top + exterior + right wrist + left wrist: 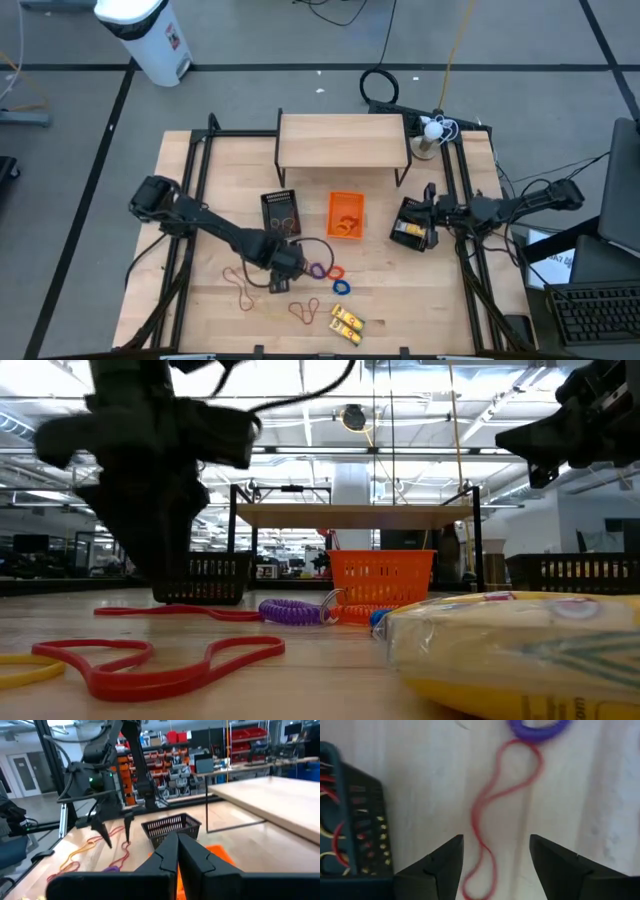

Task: Pick & Place Office Desk Supplies
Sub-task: Put the red rubber band into the left black bin

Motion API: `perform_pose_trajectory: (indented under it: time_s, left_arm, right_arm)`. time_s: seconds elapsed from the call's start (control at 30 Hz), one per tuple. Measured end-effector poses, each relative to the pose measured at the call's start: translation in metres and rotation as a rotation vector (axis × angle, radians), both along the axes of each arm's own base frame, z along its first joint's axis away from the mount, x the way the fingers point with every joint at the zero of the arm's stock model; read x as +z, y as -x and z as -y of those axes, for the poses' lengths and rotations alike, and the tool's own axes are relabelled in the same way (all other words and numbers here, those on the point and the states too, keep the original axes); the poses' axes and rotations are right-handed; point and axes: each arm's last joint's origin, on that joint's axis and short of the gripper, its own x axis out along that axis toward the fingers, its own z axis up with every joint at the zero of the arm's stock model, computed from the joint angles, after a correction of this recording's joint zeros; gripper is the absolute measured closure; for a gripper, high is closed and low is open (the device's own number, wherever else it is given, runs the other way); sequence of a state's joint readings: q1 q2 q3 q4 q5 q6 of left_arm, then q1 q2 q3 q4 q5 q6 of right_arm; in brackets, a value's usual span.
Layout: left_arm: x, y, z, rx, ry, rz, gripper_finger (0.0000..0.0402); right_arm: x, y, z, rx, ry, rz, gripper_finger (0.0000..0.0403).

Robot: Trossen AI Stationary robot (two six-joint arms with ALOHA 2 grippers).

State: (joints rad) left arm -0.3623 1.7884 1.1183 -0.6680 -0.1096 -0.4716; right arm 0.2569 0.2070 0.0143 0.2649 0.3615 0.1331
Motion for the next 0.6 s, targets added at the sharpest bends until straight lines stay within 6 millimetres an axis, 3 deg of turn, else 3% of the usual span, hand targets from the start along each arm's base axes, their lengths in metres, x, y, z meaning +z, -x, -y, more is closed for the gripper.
perform_pose_trajectory:
  time_s: [0.43,0.5,0.6]
  left_arm:
    - [-0.037,-0.008,-0.008,0.059,0.024,-0.141,0.0174]
    - [-0.039,-0.009,-0.008,0.046,0.024,-0.149,0.0192]
    - [-0.040,-0.010,-0.010,0.043,0.047,-0.149,0.0253]
  right_arm:
    - [-0.003,-0.006,-0.002,0.026,-0.023,-0.028,0.0403]
    - [-0.001,-0.006,-0.002,0.025,-0.014,-0.009,0.0403]
    - [-0.001,-0.006,-0.002,0.026,-0.009,-0.009,0.0403]
